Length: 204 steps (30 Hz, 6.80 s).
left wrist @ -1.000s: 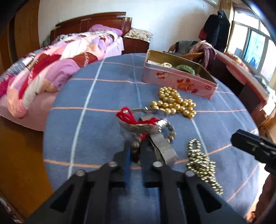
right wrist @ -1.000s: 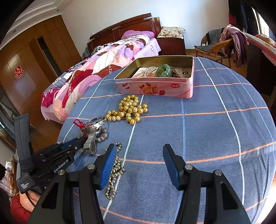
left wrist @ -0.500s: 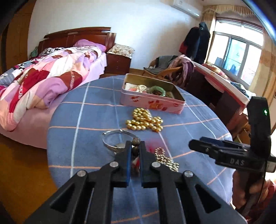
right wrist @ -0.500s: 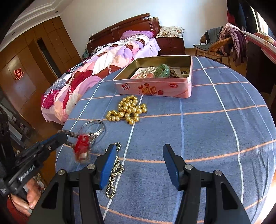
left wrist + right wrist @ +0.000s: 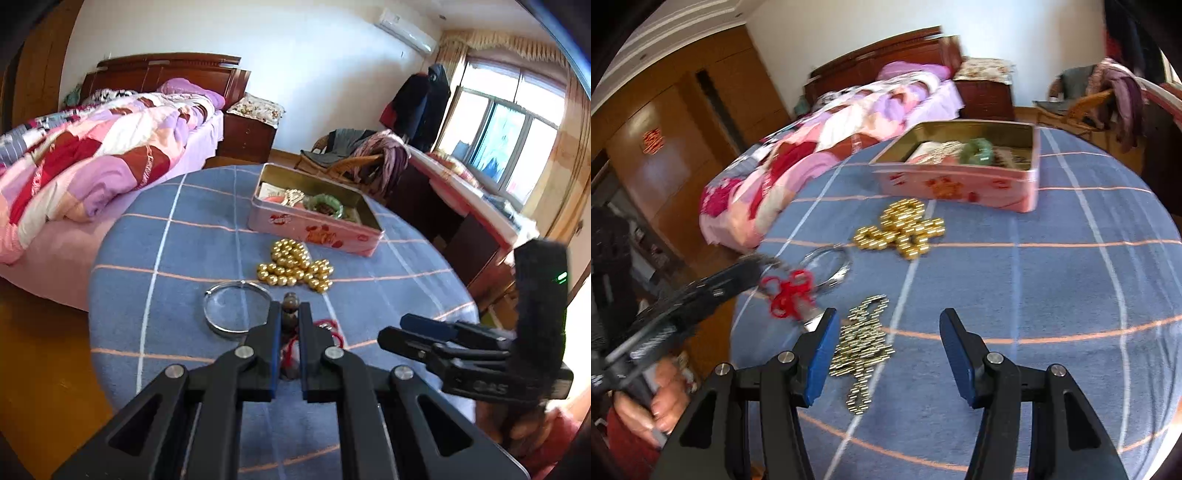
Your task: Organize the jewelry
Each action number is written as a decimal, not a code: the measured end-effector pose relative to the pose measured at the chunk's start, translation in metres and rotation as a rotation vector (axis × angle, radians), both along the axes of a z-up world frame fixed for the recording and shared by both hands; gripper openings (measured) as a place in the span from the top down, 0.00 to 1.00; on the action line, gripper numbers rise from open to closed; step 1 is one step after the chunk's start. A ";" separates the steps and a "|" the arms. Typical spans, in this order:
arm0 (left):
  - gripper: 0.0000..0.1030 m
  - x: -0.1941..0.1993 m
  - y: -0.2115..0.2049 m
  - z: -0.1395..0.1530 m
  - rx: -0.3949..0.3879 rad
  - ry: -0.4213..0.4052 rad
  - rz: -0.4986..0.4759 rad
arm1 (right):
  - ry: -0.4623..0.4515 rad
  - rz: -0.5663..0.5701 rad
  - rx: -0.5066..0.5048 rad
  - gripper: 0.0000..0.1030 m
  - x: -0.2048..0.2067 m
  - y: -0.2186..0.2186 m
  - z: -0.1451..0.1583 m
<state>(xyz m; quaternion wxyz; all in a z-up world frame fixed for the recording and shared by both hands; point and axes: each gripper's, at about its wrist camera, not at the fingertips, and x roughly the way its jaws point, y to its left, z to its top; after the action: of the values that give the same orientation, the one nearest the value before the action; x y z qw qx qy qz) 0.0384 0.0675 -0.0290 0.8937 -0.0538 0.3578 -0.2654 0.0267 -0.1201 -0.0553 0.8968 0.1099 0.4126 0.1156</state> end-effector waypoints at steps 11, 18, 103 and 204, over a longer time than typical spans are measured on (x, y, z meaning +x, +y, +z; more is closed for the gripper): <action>0.92 0.000 0.014 0.000 0.015 -0.005 0.027 | 0.015 0.141 -0.029 0.54 0.007 0.039 -0.011; 0.92 0.003 0.020 -0.013 0.064 0.012 0.060 | 0.027 0.238 -0.067 0.54 0.025 0.070 -0.021; 0.94 0.004 -0.060 0.013 -0.069 0.010 -0.148 | 0.068 -0.305 0.066 0.79 0.006 -0.142 -0.021; 0.07 -0.002 -0.014 -0.006 0.266 -0.064 0.270 | -0.062 -0.247 0.011 0.41 -0.011 -0.058 0.013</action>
<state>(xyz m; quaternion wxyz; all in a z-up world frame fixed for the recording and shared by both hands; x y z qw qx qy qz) 0.0368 0.0537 -0.0350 0.9313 0.0255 0.3508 -0.0951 0.0158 -0.1776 -0.0427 0.9159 0.1611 0.3675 0.0098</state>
